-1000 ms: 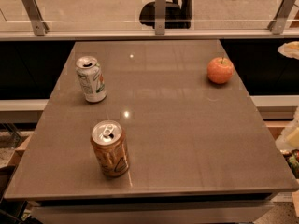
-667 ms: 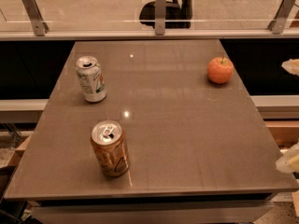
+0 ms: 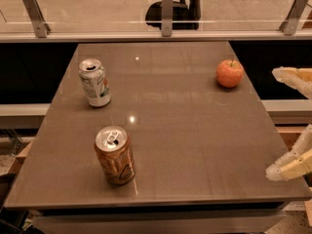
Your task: Pick orange can
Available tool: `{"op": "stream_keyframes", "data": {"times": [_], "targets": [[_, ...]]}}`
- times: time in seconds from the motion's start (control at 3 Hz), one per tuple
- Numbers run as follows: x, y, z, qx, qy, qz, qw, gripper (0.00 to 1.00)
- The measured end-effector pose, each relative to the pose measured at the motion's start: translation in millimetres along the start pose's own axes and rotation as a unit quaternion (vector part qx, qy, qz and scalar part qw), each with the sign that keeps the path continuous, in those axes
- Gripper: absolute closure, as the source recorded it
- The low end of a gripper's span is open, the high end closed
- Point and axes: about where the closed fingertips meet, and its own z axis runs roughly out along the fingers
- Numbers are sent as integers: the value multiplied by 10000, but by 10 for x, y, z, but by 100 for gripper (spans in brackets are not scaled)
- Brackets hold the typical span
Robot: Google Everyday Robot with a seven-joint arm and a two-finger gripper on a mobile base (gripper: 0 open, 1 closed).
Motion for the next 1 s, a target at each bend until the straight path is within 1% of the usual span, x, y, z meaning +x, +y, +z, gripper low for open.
{"op": "stream_keyframes", "data": {"times": [0.33, 0.67, 1.0], "targets": [[-12, 6, -22, 71, -28, -11, 10000, 0], [-134, 228, 143, 80, -206, -210, 9995, 0], [-114, 489, 452, 26, -555, -318, 9979, 0]]}}
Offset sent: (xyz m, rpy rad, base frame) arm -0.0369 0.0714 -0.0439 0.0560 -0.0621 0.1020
